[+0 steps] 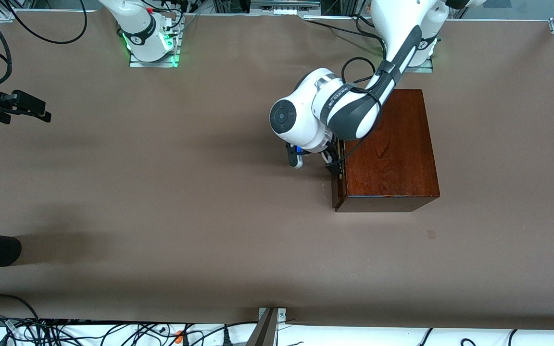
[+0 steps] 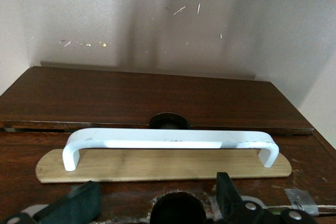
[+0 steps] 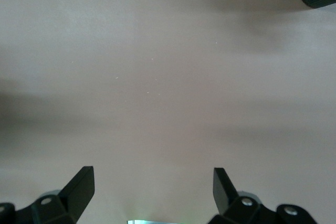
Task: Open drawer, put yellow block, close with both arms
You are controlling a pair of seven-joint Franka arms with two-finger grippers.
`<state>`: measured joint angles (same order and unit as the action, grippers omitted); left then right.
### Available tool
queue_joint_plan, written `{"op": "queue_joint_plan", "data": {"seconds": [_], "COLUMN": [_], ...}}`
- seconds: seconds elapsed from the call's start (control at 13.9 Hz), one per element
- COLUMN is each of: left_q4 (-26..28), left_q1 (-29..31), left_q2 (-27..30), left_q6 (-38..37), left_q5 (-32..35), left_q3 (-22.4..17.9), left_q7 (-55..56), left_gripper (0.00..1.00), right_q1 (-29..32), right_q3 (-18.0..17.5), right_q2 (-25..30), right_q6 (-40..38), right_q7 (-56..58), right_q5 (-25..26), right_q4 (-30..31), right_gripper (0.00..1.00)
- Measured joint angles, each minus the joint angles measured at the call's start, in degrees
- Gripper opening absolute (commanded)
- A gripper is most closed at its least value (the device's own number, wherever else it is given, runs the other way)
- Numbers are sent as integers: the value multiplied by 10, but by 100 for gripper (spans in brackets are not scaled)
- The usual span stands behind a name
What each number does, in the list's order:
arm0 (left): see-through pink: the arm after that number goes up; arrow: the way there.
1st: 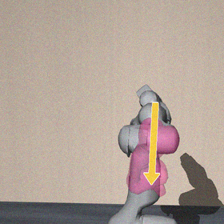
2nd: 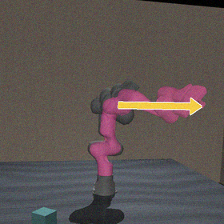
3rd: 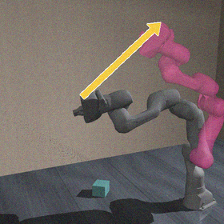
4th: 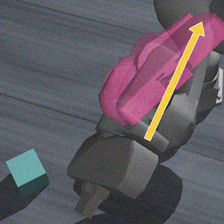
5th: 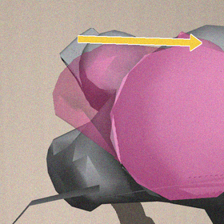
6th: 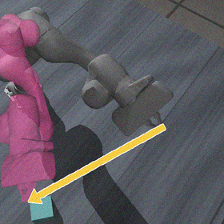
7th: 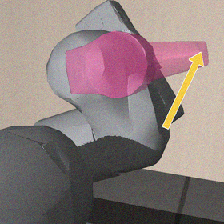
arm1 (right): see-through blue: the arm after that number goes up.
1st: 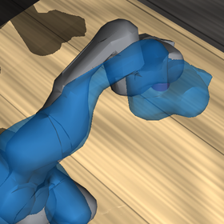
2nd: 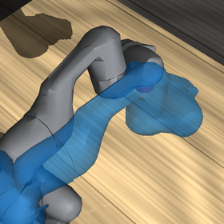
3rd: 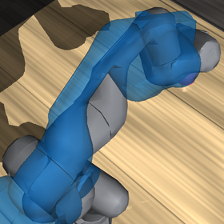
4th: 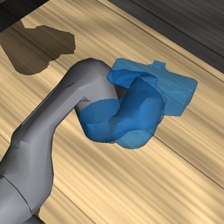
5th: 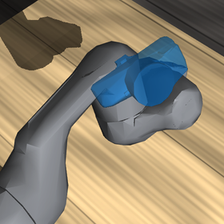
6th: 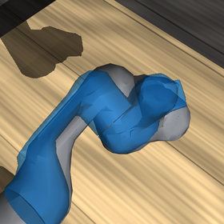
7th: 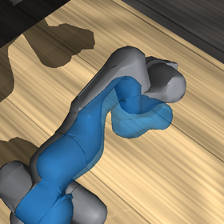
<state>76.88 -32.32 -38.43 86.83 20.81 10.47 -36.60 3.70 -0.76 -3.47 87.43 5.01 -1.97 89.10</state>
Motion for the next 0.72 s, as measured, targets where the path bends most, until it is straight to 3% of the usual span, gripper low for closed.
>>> {"op": "queue_joint_plan", "data": {"seconds": [0.29,0.72], "left_q4": [1,-41], "left_q1": [-1,-39], "left_q2": [1,31], "left_q6": [0,36], "left_q5": [12,9], "left_q3": [5,23], "left_q7": [17,272], "left_gripper": [100,100], "right_q1": [0,0], "right_q3": [0,0], "right_q2": [0,0], "right_q6": [0,0], "right_q7": [0,0], "right_q5": [0,0], "right_q4": [0,0], "right_gripper": [100,100]}}
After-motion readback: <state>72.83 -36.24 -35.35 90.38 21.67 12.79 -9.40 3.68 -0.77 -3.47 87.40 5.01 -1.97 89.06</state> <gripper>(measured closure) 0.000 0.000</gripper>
